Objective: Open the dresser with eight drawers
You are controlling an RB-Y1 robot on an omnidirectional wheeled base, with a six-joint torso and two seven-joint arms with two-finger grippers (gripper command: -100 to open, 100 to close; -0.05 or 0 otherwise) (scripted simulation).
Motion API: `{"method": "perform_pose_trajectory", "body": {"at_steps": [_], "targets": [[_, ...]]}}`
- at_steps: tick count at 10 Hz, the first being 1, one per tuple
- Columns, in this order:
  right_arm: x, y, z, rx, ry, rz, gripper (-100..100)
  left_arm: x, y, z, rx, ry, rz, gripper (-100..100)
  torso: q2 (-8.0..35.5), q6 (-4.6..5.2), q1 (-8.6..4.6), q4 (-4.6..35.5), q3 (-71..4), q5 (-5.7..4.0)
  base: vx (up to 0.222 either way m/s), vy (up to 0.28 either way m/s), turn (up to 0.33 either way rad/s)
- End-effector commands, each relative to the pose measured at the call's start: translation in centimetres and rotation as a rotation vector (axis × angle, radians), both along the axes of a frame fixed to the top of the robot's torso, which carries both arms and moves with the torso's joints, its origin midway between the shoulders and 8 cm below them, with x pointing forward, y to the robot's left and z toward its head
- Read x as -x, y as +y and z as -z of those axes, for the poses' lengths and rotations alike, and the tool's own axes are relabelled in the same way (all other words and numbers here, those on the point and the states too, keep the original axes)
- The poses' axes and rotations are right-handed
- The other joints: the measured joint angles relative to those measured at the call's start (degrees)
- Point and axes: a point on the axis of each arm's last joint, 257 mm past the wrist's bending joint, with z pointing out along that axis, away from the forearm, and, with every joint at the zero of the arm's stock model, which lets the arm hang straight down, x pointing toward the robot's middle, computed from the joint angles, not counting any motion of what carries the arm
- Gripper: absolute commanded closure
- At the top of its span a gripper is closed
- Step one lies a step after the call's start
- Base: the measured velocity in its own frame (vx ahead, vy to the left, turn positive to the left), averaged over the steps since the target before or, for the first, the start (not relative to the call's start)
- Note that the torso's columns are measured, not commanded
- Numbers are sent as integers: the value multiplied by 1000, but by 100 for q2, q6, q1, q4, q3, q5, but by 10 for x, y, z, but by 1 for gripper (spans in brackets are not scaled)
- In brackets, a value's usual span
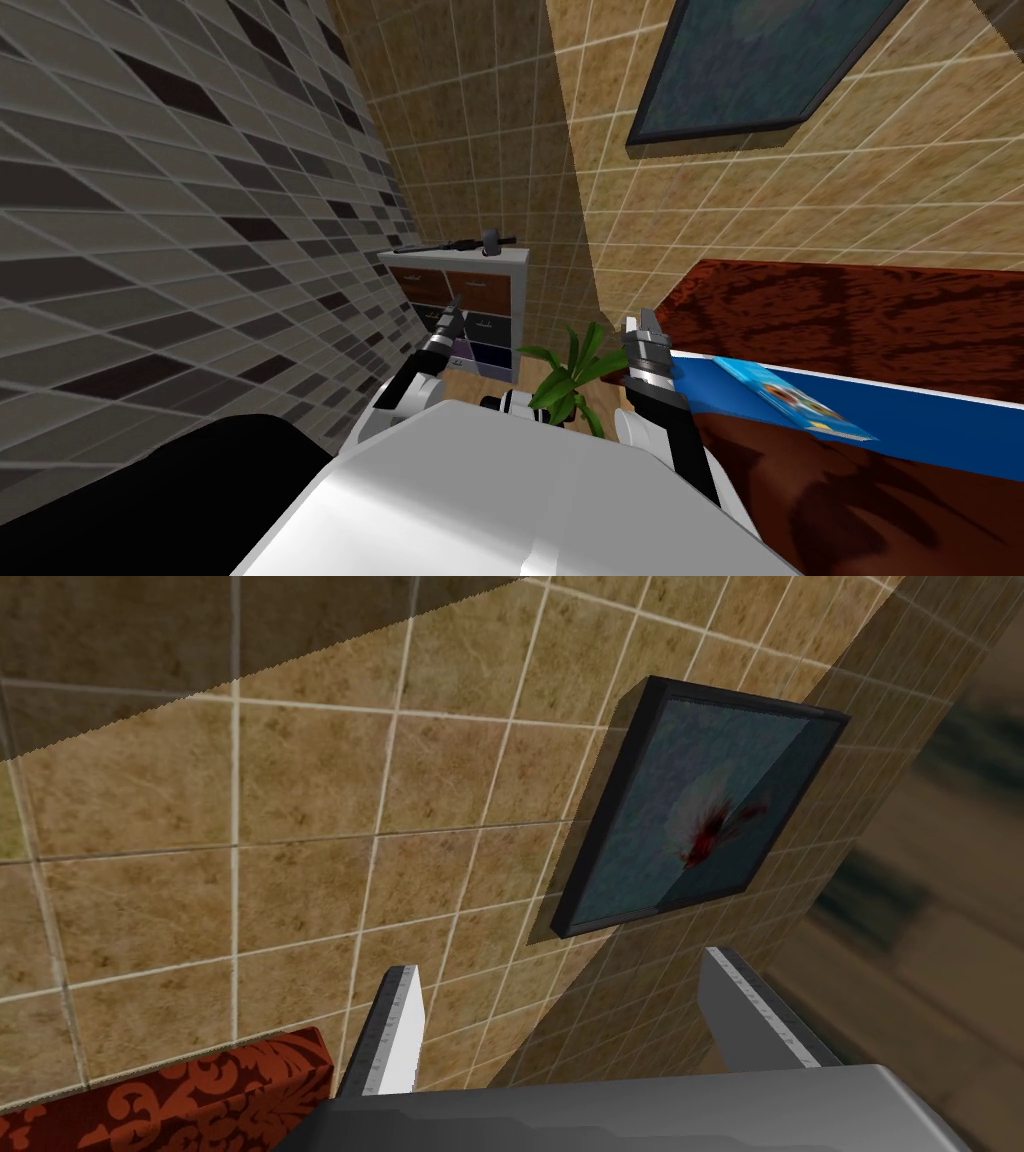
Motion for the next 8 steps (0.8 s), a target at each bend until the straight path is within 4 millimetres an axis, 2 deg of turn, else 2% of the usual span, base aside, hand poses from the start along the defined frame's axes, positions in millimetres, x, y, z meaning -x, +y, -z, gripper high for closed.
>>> {"method": "perform_pose_trajectory", "body": {"at_steps": [1, 3, 7, 8], "targets": [[0, 0, 0, 0, 0, 0, 0, 1, -1, 1, 20, 30, -5, -100, -3, 0, -2, -1, -2, -1, 81, -68, -31], [0, 0, 0, 0, 0, 0, 0, 4, -3, -7, 38, 29, -11, -100, 0, 0, -5, 0, 0, -2, 76, -65, -35], [0, 0, 0, 0, 0, 0, 0, 14, -5, -40, 68, -25, -21, -100, 5, 0, 0, 2, 3, 0, 31, -36, -14], [0, 0, 0, 0, 0, 0, 0, 13, -4, -33, 65, -11, -21, -100, 3, 0, -1, 0, 2, -1, 0, 0, 0]]}}
